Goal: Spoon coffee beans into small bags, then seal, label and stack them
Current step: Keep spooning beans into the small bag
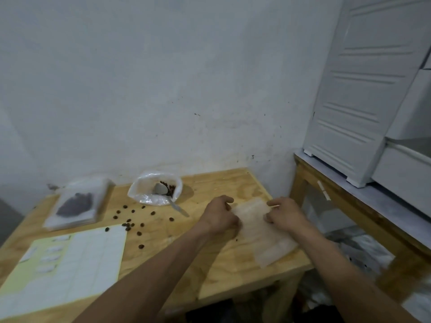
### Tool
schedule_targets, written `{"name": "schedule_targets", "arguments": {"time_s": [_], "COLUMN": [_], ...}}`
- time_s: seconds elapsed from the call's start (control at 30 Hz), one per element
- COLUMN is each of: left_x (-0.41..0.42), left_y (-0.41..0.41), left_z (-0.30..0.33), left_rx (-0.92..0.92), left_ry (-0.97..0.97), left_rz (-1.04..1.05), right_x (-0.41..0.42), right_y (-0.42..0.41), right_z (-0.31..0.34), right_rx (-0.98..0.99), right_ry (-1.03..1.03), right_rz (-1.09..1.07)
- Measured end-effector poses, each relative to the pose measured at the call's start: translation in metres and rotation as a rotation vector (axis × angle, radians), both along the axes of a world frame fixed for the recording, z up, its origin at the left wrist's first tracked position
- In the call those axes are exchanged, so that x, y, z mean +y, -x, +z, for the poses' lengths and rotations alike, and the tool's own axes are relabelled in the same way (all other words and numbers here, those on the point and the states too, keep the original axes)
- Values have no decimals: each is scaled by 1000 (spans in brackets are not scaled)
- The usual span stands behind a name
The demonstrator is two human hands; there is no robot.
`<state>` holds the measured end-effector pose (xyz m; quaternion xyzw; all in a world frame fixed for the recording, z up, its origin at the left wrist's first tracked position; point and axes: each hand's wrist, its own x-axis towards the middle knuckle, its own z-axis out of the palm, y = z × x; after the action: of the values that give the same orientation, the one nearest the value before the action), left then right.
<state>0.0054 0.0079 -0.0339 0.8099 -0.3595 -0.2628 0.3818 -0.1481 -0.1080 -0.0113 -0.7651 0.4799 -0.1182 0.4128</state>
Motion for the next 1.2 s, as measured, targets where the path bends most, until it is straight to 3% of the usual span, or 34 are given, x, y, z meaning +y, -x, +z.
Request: {"name": "schedule_targets", "arguments": {"time_s": [0.17, 0.23, 0.33, 0.47, 0.57, 0.83, 1.0, 1.2], "left_x": [16, 24, 41, 66, 87, 120, 137, 150], "left_y": [-14, -21, -27, -42, -54, -72, -80, -69], "left_z": [6, 11, 24, 53, 75, 106, 105, 107], "left_rx": [467, 558, 494, 386, 274, -162, -202, -107], "left_ry": [348, 444, 548, 704, 777, 772, 698, 560], "left_rz": [275, 282, 268, 337, 361, 352, 354, 213], "right_x": [7, 12, 21, 37, 58, 100, 111, 121], "right_y": [-19, -31, -51, -78, -94, -134, -146, -150], "right_z": [6, 11, 17, 34, 61, 128, 130, 116], "right_rx": [-337, -425, -519, -517, -615, -555, -627, -652], "right_ry": [-115, -132, -141, 108, 170, -92, -233, -135], "right_rz": [4, 16, 58, 59, 93, 222, 233, 343]}}
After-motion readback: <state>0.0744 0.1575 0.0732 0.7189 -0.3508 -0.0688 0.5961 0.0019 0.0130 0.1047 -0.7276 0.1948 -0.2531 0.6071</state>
